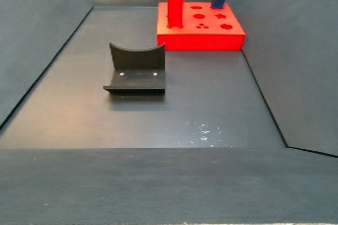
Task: Pick up the double-square object. Move up. Move to above the board. Insert the double-square object.
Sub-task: Insert the double-square object.
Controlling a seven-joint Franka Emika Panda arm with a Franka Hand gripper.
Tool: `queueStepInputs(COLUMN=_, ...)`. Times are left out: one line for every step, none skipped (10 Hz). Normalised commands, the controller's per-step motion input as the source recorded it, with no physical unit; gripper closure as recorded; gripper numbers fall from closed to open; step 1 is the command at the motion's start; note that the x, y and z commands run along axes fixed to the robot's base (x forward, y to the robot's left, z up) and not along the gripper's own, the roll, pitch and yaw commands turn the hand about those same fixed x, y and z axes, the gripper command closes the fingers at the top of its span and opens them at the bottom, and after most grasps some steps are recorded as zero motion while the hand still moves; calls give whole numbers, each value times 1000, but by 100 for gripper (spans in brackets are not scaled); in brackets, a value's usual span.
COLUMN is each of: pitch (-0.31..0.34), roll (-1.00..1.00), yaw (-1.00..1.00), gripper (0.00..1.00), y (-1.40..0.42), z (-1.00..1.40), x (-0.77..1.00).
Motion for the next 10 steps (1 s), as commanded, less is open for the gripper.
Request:
queueStepInputs(pitch=-20, roll=31, yaw=-1000, gripper=100, y=0, z=-520, x=69)
queueStepInputs(pitch=-24, roll=9, yaw=-1000, gripper=100, y=0, z=-540, x=0)
queueStepInputs(pitch=-26, roll=7, yaw=-1000, gripper=100, y=0, z=-537, x=0)
queueStepInputs(pitch=-24, roll=9, yaw=-1000, gripper=100, y=0, z=-537, x=0)
queueStepInputs(pitch=-23, roll=10, yaw=-1000, gripper=100, y=0, z=-537, x=0)
queueStepInputs(pitch=-24, roll=7, yaw=-1000, gripper=100, y=0, z=-534, x=0)
queueStepInputs(pitch=-27, roll=0, yaw=-1000, gripper=100, y=0, z=-494, x=0)
queueStepInputs(pitch=0, roll=0, yaw=-1000, gripper=100, y=0, z=-357, x=66)
queueStepInputs(pitch=0, roll=0, yaw=-800, gripper=100, y=0, z=-209, x=306)
queueStepInputs(pitch=0, roll=0, yaw=-717, gripper=100, y=0, z=-60, x=386)
